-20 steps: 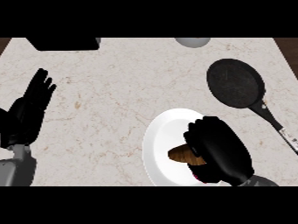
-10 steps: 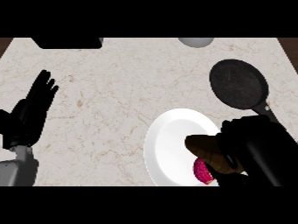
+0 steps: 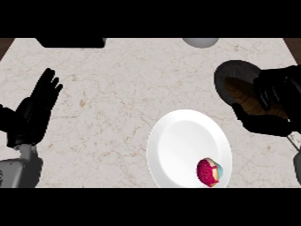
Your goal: Pick the croissant from the plate and place it in the pan
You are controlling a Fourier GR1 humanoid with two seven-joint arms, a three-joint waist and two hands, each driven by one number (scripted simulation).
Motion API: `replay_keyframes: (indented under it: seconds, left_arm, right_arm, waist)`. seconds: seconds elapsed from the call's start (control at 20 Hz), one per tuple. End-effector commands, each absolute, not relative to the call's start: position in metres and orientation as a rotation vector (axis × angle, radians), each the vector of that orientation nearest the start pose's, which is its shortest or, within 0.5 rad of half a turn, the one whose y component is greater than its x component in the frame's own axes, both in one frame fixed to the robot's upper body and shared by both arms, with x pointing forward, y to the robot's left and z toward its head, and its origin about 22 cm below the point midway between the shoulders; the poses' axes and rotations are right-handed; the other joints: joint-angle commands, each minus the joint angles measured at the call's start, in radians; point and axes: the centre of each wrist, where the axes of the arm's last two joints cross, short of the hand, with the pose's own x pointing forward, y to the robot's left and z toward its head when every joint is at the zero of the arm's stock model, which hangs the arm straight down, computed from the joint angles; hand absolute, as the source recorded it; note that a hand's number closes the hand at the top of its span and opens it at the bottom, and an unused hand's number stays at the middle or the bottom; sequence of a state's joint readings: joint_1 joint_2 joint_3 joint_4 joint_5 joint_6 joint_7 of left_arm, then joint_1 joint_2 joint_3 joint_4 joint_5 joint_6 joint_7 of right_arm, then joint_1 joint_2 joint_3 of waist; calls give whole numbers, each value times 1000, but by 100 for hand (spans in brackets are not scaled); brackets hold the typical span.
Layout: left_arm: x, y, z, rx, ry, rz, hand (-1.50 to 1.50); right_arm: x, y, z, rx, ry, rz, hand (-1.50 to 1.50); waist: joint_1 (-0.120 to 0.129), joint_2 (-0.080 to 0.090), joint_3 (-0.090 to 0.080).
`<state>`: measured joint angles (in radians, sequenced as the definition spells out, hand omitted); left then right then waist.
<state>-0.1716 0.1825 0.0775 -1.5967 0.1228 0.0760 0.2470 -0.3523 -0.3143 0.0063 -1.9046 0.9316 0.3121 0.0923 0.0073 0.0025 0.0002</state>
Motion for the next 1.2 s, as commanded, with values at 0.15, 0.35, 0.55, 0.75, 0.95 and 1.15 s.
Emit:
replay_keyframes:
  seconds: [0.15, 0.35, 0.55, 0.75, 0.95, 1.15]
  left_arm:
    - [285, 277, 67, 103, -1524, 40, 0]
    - [271, 274, 62, 103, -1533, 42, 0]
    - [280, 255, 64, 80, -1531, 27, 0]
    - [286, 263, 67, 59, -1538, 21, 0]
    - [280, 271, 64, 58, -1532, 5, 0]
    - [271, 259, 49, 77, -1545, 9, 0]
  right_arm:
    - [329, -308, 163, -1038, -1778, 937, 150]
    - [355, -337, 161, -999, -1774, 924, 150]
    - [384, -361, 125, -951, -1760, 968, 150]
    - [391, -359, 76, -869, -1760, 1009, 150]
    - [401, -345, 47, -895, -1738, 1058, 150]
    - [405, -351, 44, -880, -1559, 1047, 150]
  waist:
    - [2, 1, 0]
    - [5, 0, 0]
    - [19, 7, 1]
    - [22, 9, 1]
    - [40, 13, 2]
    - [38, 11, 1]
